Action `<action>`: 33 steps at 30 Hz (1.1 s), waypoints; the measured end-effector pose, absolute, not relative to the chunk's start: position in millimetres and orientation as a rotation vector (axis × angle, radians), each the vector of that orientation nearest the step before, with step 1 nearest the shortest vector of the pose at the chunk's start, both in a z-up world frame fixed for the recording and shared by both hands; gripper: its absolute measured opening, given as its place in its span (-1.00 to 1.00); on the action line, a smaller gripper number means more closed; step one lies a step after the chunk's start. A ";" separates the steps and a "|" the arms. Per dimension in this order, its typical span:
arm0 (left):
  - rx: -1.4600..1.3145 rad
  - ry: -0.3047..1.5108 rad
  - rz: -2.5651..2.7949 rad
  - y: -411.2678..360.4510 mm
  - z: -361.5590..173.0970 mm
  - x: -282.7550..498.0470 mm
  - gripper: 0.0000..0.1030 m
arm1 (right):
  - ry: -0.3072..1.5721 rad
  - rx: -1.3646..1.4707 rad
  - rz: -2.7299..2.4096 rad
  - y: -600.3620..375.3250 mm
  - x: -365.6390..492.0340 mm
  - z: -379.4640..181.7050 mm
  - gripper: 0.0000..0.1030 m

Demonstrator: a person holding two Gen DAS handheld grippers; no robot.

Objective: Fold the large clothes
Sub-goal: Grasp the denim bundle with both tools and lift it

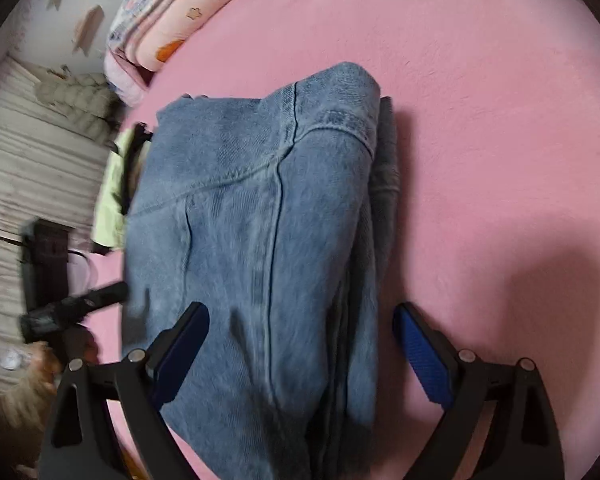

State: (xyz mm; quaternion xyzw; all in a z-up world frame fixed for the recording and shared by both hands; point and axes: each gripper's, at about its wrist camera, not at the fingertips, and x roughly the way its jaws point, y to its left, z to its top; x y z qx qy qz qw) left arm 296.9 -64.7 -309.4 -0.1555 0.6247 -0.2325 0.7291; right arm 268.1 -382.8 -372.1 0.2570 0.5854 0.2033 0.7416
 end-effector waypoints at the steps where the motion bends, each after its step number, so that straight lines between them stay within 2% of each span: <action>1: -0.347 1.380 -0.523 -63.6 -312.6 297.3 0.87 | 1.280 0.582 0.465 -382.7 271.0 -374.5 0.81; 5: -0.358 1.405 -0.572 -71.7 -331.6 302.5 0.87 | 1.299 0.629 0.548 -377.3 288.6 -388.5 0.81; 10: -0.362 1.384 -0.603 -77.3 -338.1 306.4 0.88 | 1.334 0.510 0.559 -355.8 297.3 -389.5 0.83; 11: -0.357 1.373 -0.598 -77.5 -336.7 305.7 0.83 | 1.332 0.487 0.557 -353.1 296.4 -388.1 0.77; 12: -0.349 1.365 -0.588 -77.0 -335.3 304.9 0.79 | 1.326 0.451 0.550 -349.1 294.2 -385.4 0.54; 15: -0.320 1.335 -0.546 -77.9 -326.7 300.2 0.44 | 1.302 0.482 0.549 -352.6 290.7 -380.2 -0.06; 17: -0.314 1.308 -0.527 -79.1 -316.4 295.9 0.14 | 1.286 0.539 0.541 -363.0 290.3 -378.2 -0.31; 18: -0.301 1.293 -0.526 -79.3 -310.5 292.8 0.07 | 1.272 0.574 0.532 -366.0 287.0 -374.4 -0.46; 20: -0.271 1.263 -0.535 -81.2 -296.8 286.9 -0.16 | 1.242 0.574 0.518 -365.8 282.3 -364.3 -0.54; 22: -0.246 1.243 -0.543 -80.1 -283.4 280.6 -0.22 | 1.216 0.552 0.504 -362.5 275.3 -352.3 -0.58; 33: -0.194 1.225 -0.543 0.8 -200.5 227.6 -0.23 | 1.193 0.520 0.488 -276.9 214.9 -270.2 -0.63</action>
